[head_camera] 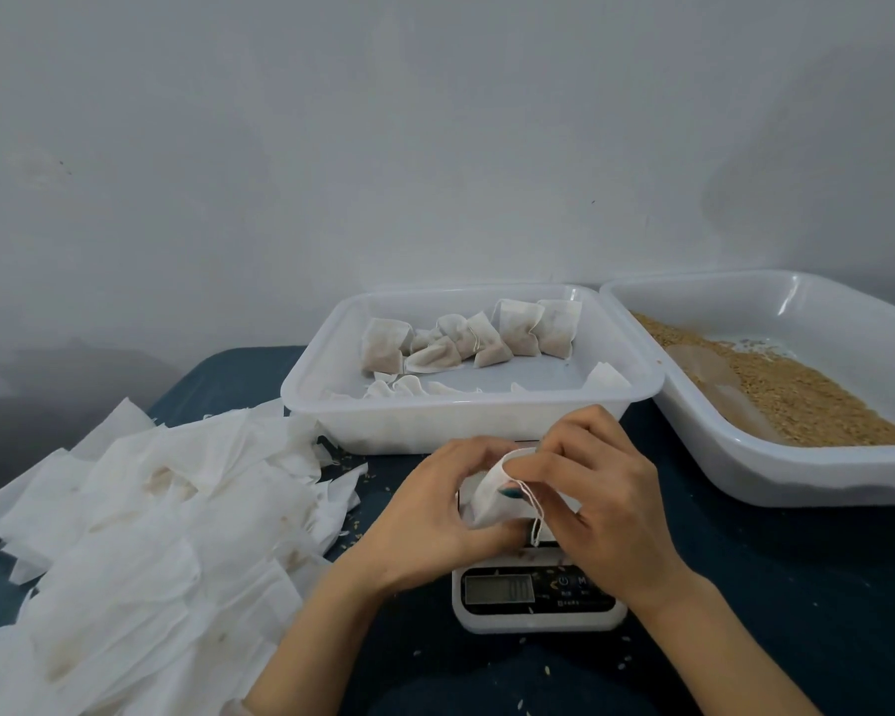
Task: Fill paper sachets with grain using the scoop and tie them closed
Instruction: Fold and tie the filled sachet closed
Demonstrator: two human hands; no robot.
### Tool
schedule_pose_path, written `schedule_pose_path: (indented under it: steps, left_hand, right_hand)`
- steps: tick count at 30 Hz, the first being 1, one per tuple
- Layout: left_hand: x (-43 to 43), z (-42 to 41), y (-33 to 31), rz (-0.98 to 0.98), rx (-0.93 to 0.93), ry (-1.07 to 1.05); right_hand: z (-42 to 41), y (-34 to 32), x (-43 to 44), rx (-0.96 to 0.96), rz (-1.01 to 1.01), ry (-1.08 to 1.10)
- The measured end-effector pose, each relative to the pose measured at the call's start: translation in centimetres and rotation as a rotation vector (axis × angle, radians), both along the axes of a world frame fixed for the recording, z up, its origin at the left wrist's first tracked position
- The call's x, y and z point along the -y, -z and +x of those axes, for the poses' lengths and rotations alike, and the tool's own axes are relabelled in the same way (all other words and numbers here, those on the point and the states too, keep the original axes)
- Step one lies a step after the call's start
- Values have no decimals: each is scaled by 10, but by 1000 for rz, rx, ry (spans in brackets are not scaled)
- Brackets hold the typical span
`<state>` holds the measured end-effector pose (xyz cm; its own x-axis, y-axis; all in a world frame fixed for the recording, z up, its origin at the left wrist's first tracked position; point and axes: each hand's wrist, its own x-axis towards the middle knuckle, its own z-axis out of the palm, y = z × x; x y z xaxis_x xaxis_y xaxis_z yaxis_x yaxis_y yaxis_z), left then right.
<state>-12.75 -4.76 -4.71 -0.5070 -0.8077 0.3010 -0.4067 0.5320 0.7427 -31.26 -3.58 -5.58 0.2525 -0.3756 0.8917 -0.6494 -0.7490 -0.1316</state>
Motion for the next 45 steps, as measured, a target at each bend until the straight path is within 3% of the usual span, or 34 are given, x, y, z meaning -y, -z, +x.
schedule_pose_path:
  steps: [3, 12, 18, 21, 25, 29, 37, 45]
  left_hand:
    - [-1, -2, -1, 82, -40, 21]
    - [7, 0, 7, 7, -9, -65]
    - [11, 3, 10, -65, -7, -196]
    - [11, 4, 9, -53, -20, -222]
    - [10, 3, 11, -30, 11, -240]
    - [10, 2, 13, -38, 62, -255]
    - [10, 2, 15, -96, 133, -250]
    - [12, 3, 20, -139, 215, -257]
  right_hand:
    - [2, -1, -1, -6, -10, -13]
    - [3, -2, -3, -73, -48, -4]
    - [1, -11, -8, 204, 36, -53]
    - [-12, -20, -2, 267, 104, 166]
    - [-43, -27, 18, 189, 432, 486]
    - [-86, -38, 33, 152, 605, 700]
    - [-142, -54, 53, -21, 1068, 1007]
    - [-144, -54, 53, -129, 1131, 1071]
